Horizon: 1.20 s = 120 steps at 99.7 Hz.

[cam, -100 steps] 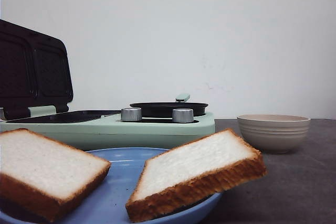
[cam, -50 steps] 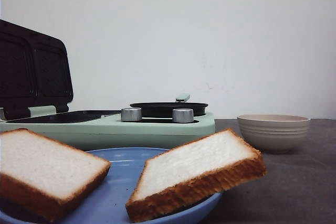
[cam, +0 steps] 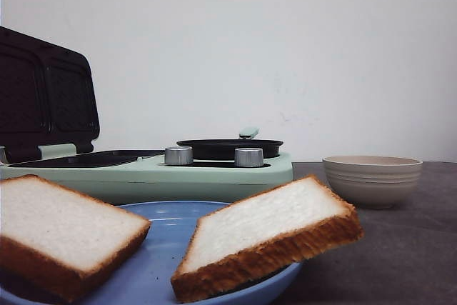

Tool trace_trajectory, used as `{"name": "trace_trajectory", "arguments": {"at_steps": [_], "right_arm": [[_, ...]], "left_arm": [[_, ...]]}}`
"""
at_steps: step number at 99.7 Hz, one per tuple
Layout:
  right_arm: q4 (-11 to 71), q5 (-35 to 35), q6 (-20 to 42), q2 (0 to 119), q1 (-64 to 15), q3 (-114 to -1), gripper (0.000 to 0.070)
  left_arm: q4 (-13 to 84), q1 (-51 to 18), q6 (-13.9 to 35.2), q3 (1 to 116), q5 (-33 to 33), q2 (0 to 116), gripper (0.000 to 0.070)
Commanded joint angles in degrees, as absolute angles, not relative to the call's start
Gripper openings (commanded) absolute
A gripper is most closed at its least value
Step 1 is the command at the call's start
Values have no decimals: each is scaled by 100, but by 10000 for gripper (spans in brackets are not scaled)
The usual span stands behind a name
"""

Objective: Make breakfast with bread and shrimp
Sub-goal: 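Lower the left gripper and grasp the bread slice nearest it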

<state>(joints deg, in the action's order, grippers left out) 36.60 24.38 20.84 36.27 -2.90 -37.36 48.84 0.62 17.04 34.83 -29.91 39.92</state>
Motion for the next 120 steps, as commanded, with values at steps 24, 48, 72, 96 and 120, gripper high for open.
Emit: {"name": "trace_trajectory", "arguments": {"at_steps": [24,48,72,96,120], "right_arm": [[3632,2672,2012,3662,-287,-3837,405],[3653,2718,2012,3662,-287,-3837,405],[3743,2764,1964,3662,-287,-3837,405],[3861,2764,1885,3660,-287,-3837,405],[3918,2764,1881,3660,-287,-3837,405]], "left_arm": [[5168,-202,1323,3590,-3638,4746,393],[5203,-626,1376,3590,-3597,5343,393],[5026,-956,1350,3590,-3487,5883,393],[4602,-1221,1358,3590,-3439,6342,393],[4311,-1522,1406,3590,-3448,6753,393]]}}
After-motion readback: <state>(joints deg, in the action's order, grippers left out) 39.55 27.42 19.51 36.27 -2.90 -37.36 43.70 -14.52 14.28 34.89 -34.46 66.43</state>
